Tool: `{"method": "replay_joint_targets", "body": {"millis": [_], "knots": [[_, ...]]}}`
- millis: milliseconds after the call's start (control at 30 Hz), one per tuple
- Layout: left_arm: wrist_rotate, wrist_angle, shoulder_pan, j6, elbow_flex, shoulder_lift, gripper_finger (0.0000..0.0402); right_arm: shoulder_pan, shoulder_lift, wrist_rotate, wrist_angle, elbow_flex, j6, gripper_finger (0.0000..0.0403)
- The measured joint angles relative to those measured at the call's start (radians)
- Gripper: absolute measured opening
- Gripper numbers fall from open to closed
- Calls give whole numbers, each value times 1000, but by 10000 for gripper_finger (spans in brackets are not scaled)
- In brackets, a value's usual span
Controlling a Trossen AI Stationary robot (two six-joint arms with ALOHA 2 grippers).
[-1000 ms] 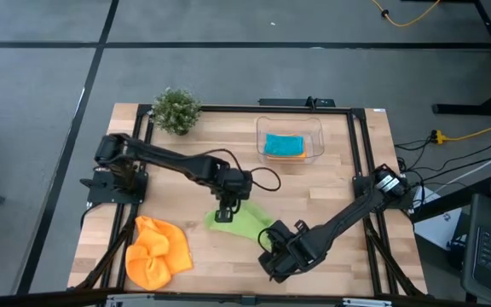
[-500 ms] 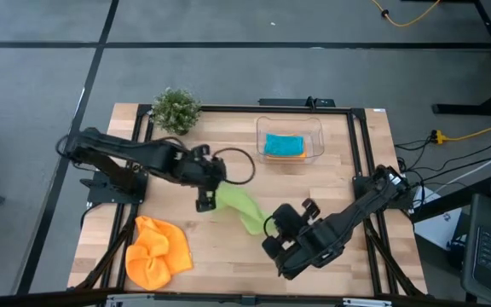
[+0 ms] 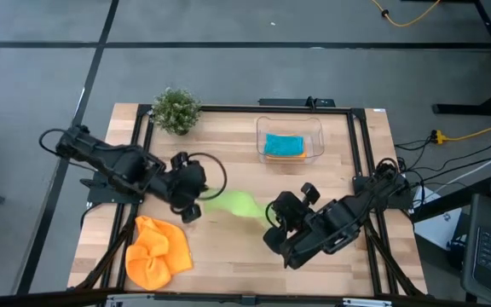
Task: Fold microfiber towels
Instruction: Fold the green microfiber cloth
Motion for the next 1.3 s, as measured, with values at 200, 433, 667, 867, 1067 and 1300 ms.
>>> {"method": "replay_joint_targets", "body": {"millis": [200, 433, 667, 867, 1067, 1300], "knots": [[6, 95, -109, -111, 0, 0, 0, 17, -1, -168, 64, 47, 26, 0], [11, 99, -200, -257, 0, 12, 0, 42, 3, -264, 72, 51, 104, 0], [3, 25, -148, -220, -2, 78, 0, -41, 8, -261, 5, -79, 101, 0], [-25, -84, -52, -71, -2, 176, 0, -126, 8, -258, 4, -264, 45, 0], [-89, -103, 62, 124, -2, 262, 0, -212, 8, -228, 30, -417, -29, 0], [-118, -20, 184, 376, -138, 299, 0, -279, 9, -179, 63, -506, -129, 0]]}}
